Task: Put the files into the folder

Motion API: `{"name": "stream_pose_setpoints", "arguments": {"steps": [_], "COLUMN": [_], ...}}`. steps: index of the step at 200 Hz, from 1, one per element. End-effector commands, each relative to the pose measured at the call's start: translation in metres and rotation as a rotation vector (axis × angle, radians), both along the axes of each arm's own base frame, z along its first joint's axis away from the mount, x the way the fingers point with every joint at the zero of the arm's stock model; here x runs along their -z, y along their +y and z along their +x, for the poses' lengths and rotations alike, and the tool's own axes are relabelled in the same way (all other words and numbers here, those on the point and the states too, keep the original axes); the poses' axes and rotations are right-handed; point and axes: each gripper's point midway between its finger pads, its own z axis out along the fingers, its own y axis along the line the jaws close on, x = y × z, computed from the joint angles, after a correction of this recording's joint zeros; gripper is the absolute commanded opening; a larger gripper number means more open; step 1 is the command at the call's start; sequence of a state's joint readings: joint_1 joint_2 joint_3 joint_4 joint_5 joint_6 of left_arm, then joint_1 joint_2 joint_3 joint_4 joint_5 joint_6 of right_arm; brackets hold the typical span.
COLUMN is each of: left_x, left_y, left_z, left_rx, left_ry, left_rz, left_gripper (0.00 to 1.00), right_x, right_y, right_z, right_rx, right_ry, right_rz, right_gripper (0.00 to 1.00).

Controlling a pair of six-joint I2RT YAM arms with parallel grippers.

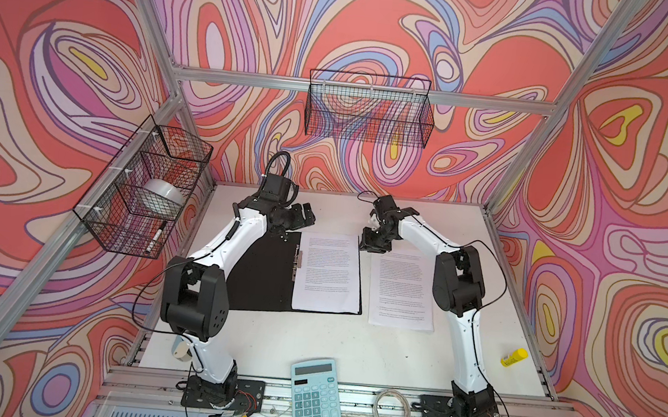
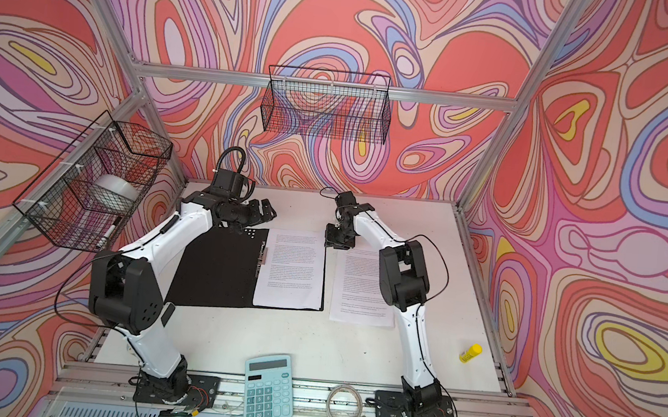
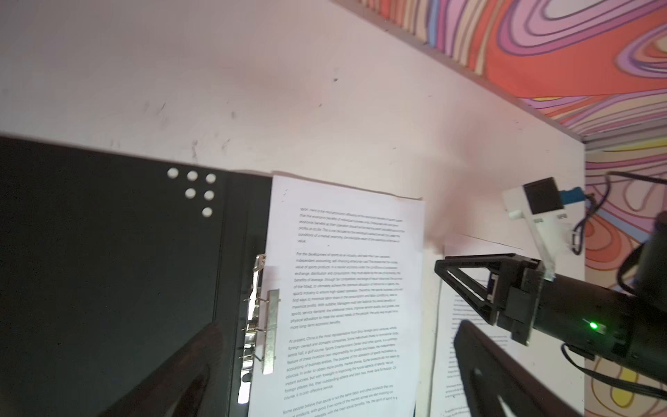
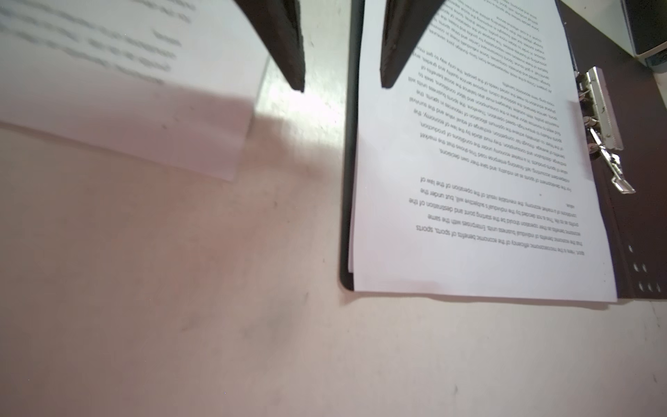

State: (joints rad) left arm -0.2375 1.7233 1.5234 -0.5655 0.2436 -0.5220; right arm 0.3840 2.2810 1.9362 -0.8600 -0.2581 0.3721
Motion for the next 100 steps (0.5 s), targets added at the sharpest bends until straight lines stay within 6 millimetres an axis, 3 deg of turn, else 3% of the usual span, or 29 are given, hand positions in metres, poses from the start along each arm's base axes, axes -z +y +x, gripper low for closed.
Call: {"name": "stream_pose_setpoints", "arguments": {"steps": [1, 24, 53, 81, 100], "left_x": [-0.018, -0.011, 0.017, 0.052, 0.075], "left_y": [-0.055, -0.118, -0.191, -0.235, -0.252], "left_z": [-0.025, -0.055, -0.095, -0.12, -0.129], "left_rx": [0.235, 0.443, 0.651, 0.751, 0.769], "left_ry": [-0.043, -0.058, 0.036, 0.133, 0.186], "left_rz": [0.006, 0.03, -0.031, -0.025, -0.002], "left_gripper": [1.0, 1.0, 1.0, 1.0, 1.0], "right_x": [-0.051, -0.059, -0.056, -0.034, -0.016], "right_y": [-0.038, -0.08, -0.142, -0.184, -0.198], "right_z": [-0.008, -0.036, -0.081, -0.123, -0.143], "right_rx": [0.123, 0.243, 0.385, 0.492, 0.535], "right_ry": [-0.083, -0.058, -0.014, 0.066, 0.12], "right_rz": [-0.053, 0.008, 0.01, -0.01, -0.005], "right_gripper": [0.37, 0.36, 0.35, 0.33, 0.33]}}
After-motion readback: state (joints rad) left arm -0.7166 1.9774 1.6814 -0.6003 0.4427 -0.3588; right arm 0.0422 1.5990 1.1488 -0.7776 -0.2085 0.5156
